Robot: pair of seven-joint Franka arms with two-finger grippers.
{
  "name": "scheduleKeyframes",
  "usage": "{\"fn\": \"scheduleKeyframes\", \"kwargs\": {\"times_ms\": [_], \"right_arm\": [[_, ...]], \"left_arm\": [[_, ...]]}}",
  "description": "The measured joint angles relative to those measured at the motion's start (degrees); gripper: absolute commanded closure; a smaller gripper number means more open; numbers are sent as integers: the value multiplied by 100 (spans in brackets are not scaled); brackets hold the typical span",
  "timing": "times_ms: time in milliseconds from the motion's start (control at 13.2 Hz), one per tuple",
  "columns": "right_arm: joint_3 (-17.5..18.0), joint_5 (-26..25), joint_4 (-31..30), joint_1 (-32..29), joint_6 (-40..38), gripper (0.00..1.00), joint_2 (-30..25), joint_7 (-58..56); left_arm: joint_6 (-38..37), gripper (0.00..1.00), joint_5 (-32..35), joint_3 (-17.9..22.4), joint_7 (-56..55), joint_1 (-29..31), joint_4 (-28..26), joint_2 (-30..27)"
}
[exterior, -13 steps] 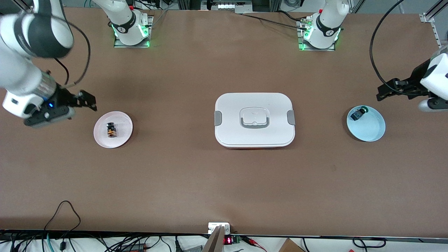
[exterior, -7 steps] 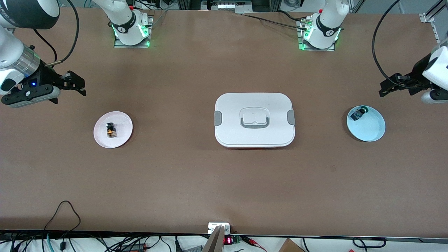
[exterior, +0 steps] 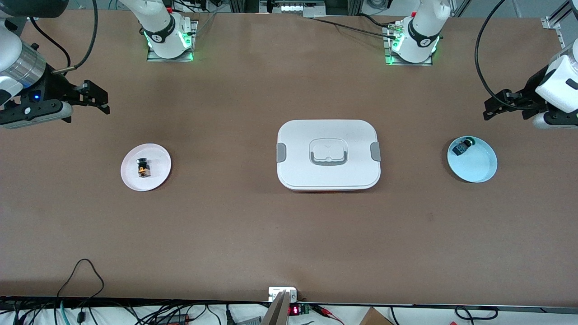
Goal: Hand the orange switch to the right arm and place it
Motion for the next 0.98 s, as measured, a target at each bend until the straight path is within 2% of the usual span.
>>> {"fn": "scheduleKeyframes", "kwargs": {"times_ms": [982], "right_arm": [[-4, 0, 40, -2, -20, 0, 107, -20]], "left_arm": [[13, 0, 0, -31, 1, -17, 26, 0]]}}
